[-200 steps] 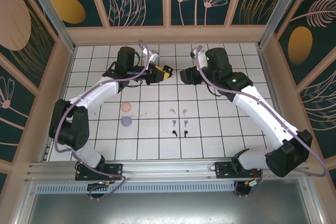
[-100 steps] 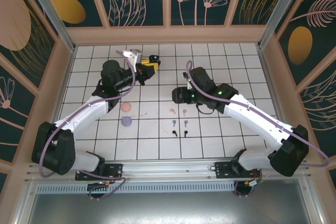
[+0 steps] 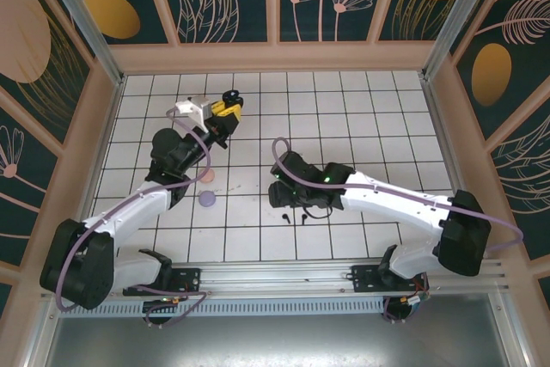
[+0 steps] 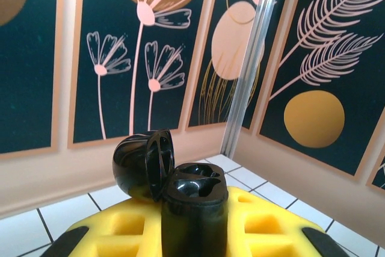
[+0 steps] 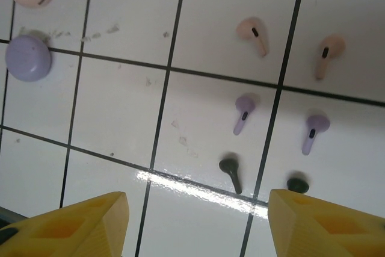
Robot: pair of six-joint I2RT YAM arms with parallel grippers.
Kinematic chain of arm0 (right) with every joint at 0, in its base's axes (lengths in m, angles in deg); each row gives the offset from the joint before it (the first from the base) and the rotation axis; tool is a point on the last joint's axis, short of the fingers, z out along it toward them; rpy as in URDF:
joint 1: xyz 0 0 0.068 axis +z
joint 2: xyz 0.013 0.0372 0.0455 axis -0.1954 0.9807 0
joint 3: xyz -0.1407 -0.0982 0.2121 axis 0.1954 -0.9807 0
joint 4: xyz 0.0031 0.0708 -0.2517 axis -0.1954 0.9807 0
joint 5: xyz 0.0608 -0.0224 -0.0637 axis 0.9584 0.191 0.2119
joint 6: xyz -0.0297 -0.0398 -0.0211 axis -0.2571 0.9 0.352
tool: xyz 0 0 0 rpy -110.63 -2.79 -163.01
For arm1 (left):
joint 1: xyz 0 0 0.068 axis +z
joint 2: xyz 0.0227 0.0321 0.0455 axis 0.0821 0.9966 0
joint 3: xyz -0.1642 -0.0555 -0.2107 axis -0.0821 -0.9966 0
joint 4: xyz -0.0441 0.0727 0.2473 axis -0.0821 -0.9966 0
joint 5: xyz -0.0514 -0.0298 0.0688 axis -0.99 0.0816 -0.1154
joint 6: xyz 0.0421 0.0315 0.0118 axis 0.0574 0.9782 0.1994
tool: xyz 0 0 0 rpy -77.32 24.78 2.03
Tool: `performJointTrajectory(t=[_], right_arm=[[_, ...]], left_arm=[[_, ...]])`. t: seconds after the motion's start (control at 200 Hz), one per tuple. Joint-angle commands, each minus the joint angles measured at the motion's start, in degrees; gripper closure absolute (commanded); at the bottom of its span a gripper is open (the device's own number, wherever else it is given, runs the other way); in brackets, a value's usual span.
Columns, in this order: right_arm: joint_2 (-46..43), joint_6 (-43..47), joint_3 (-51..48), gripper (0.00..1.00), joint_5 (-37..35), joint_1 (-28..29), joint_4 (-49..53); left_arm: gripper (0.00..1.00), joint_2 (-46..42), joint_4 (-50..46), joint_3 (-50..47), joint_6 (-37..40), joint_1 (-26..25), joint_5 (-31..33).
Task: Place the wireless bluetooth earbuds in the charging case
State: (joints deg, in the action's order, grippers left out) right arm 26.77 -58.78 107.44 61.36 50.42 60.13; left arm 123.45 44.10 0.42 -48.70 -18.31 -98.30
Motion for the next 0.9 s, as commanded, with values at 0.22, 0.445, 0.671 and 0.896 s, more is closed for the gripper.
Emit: performJointTrajectory(t=[0.22,0.445,0.671,0.896], right_arm=[[4.3,-8.2,-0.3,0.37,-3.6,4.1,2.9],[6.6,-10.7,-0.5,0.37,-3.6,6.2,3.2],[8.1,-12.1,0.4,0.38,-4.1,7.6,4.3],[8.7,-12.7,1.8,0.38,-4.7,7.9,6.1]], left_arm=[[1.0,-3.3,6.3,-4.1,-0.3,-0.2,-0.1],[1.0,-4.9,7.3,-6.5,-2.7,-0.2,8.1],[1.0,-4.4,6.4,-6.2,-4.5,-0.2,9.6],[1.0,-4.7,6.9,-6.1,-4.4,-0.2,6.5]])
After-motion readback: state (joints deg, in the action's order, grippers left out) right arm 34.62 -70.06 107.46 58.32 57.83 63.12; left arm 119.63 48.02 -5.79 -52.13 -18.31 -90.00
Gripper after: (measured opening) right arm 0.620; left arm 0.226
